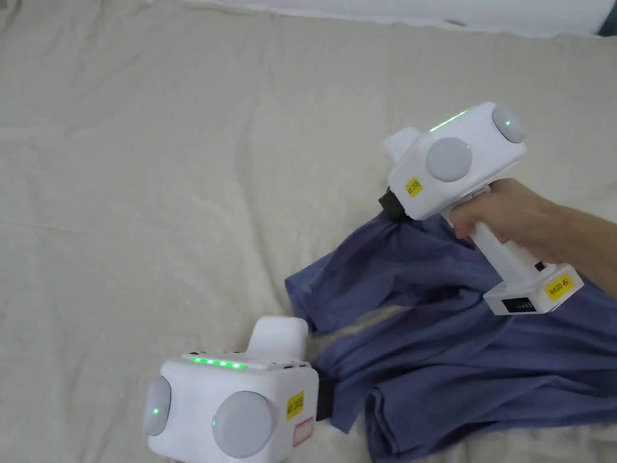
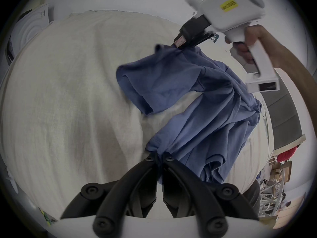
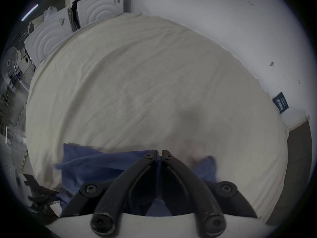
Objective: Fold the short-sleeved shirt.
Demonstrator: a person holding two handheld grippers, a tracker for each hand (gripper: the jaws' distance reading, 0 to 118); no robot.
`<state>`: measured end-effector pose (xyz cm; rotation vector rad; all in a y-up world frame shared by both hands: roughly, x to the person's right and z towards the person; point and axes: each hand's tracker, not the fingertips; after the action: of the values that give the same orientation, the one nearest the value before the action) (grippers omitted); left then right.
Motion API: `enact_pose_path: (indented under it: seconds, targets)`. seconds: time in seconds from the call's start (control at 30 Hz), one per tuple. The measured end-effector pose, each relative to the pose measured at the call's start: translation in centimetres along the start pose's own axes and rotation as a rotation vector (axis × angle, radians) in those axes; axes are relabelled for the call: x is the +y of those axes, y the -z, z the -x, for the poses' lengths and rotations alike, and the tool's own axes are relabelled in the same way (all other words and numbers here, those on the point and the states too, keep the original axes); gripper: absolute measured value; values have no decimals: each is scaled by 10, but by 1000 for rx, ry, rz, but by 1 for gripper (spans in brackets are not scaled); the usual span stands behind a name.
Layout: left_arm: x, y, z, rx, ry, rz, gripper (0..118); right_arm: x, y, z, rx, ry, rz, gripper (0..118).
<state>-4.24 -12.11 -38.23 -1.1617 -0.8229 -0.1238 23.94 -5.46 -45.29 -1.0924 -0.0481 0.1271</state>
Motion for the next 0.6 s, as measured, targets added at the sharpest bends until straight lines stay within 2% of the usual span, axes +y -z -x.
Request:
enact_pose_path:
  seconds: [0.2, 0.27, 0.43, 0.6]
  targets:
    - [18, -48, -7, 21, -32, -63, 4, -25, -119, -40, -146, 116, -142, 4]
    - [31, -74, -12, 69, 17, -135, 4, -40, -169, -57, -226, 152, -203, 4]
    - [85, -154, -22, 168, 37, -281, 4, -96, -307, -106, -392, 313, -350, 4]
    - [135, -238, -43, 286, 86, -437, 4, -160, -419, -139, -532, 478, -475, 4]
